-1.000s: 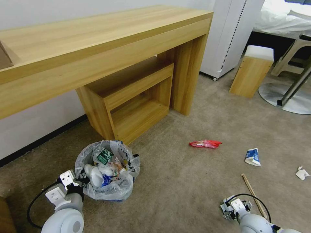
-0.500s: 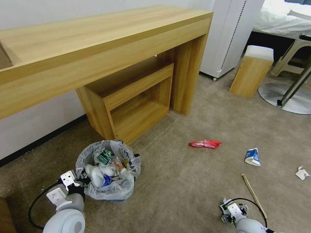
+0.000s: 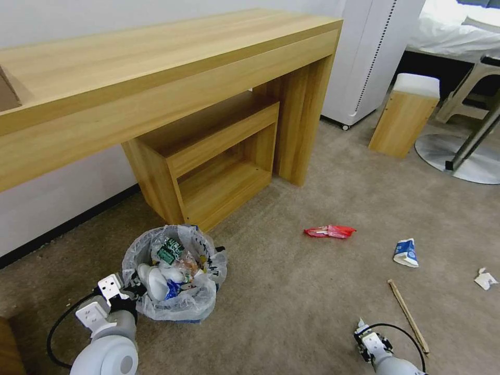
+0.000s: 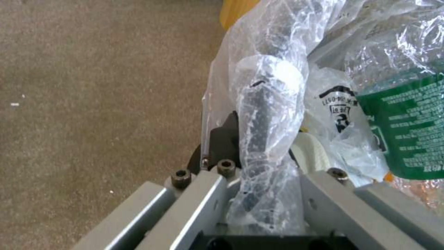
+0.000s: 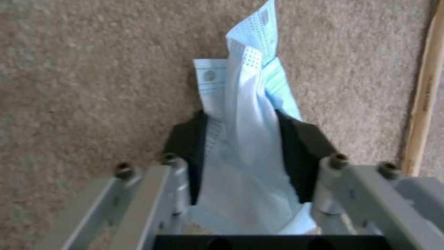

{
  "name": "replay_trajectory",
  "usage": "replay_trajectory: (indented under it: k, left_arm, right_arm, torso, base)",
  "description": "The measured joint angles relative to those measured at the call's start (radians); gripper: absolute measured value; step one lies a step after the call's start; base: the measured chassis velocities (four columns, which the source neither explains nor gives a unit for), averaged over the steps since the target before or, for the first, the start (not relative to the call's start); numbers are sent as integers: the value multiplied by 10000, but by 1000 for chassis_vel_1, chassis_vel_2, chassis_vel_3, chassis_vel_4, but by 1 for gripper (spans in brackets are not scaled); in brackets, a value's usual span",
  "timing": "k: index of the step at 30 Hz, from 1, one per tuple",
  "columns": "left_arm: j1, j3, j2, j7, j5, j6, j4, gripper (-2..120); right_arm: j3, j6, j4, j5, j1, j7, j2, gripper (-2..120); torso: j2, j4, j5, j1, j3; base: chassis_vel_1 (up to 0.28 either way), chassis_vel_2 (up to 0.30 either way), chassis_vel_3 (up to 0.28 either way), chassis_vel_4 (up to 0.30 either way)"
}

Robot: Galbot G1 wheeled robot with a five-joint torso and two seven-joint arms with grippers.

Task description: Pick up the trash bin and place the garbage on the floor into it.

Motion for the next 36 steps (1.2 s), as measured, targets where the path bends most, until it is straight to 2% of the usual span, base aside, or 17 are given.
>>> replay_trajectory:
  k: [2, 6, 8, 10, 13, 14, 16, 17, 20, 21, 22, 24, 25, 27, 32, 34, 36]
  left_arm:
    - [-27, 20, 1, 0, -7, -4, 35, 1]
    - [-46, 21, 16, 0, -15, -4, 71, 1]
    - [-93, 18, 54, -1, -31, -4, 125, 1]
    - [-115, 18, 67, -1, -45, -4, 144, 1]
    - [-169, 21, 114, -2, -59, -5, 232, 1]
    - [-169, 21, 114, -2, -59, -5, 232, 1]
    - [-206, 27, 137, -2, -69, -5, 287, 1]
    - [-206, 27, 137, -2, -69, -5, 287, 1]
    - [-229, 60, 141, -4, -75, -5, 300, 1]
    - [-229, 60, 141, -4, -75, -5, 300, 1]
    - [-229, 69, 150, -4, -75, -5, 300, 1]
    - [-220, 72, 162, -5, -74, -4, 289, 1]
    - [-220, 72, 162, -5, -74, -4, 289, 1]
    - [-187, 76, 170, -5, -77, 1, 232, 1]
    - [-148, 78, 172, -7, -76, 9, 168, 1]
    - [-89, 81, 174, -20, -78, 44, 34, 1]
    - [-49, 82, 177, -27, -85, 76, -64, 1]
  right_arm:
    - [29, 43, -17, 3, -7, -2, 4, 24]
    - [203, 143, 151, 63, -54, -17, -46, 14]
    - [614, 557, 621, 176, -218, -238, -206, 4]
    - [785, 780, 828, 176, -308, -370, -271, 0]
    - [1608, 1828, 1781, 129, -848, -1008, -611, 0]
    - [1608, 1828, 1781, 129, -848, -1008, -611, 0]
    - [2164, 2753, 2341, -41, -1179, -1499, -794, 0]
    - [2164, 2753, 2341, -41, -1179, -1499, -794, 0]
    - [2840, 4450, 2882, -323, -1457, -2382, -915, 0]
    - [2840, 4450, 2882, -323, -1457, -2382, -915, 0]
    - [2956, 5295, 2915, -430, -1456, -2917, -914, 0]
    - [3131, 6359, 2919, -592, -1389, -3941, -879, 0]
    - [3131, 6359, 2919, -592, -1389, -3941, -879, 0]
    - [3151, 7308, 2922, -582, -1168, -4939, -812, 0]
    - [3033, 8166, 3004, -436, -849, -6039, -732, 0]
    - [2345, 9073, 3166, -205, 144, -7704, -539, 0]
    - [1843, 9183, 3370, 149, 774, -8109, -500, 0]
  torso:
    - [0, 1, 5, 0, 1]
    - [0, 0, 2, 1, 1]
    - [0, 1, -1, 2, 2]
    - [0, 1, -1, 1, 1]
    - [0, 0, -2, 2, 1]
    - [0, 0, -2, 2, 1]
    - [-1, 0, 0, 1, 1]
    - [-1, 0, 0, 1, 1]
    - [0, 0, -2, 1, 1]
    - [0, 0, -2, 1, 1]
    - [-1, 0, -2, 1, 2]
    - [-1, 0, 0, 2, 2]
    - [-1, 0, 0, 2, 2]
    - [-1, 1, 0, 2, 1]
    - [0, 0, -1, 1, 1]
    - [-1, 0, 0, 1, 2]
    - [-1, 0, 0, 2, 2]
  base:
    - [0, 0, 0, 0]
    - [0, 0, 0, 0]
    - [0, 0, 0, 0]
    - [0, 0, 0, 0]
    - [0, 0, 0, 0]
    - [0, 0, 0, 0]
    - [0, 0, 0, 0]
    - [0, 0, 0, 0]
    - [0, 0, 0, 0]
    - [0, 0, 0, 0]
    - [0, 0, 0, 0]
    - [0, 0, 0, 0]
    - [0, 0, 0, 0]
    - [0, 0, 0, 0]
    - [0, 0, 0, 0]
    - [0, 0, 0, 0]
    - [0, 0, 0, 0]
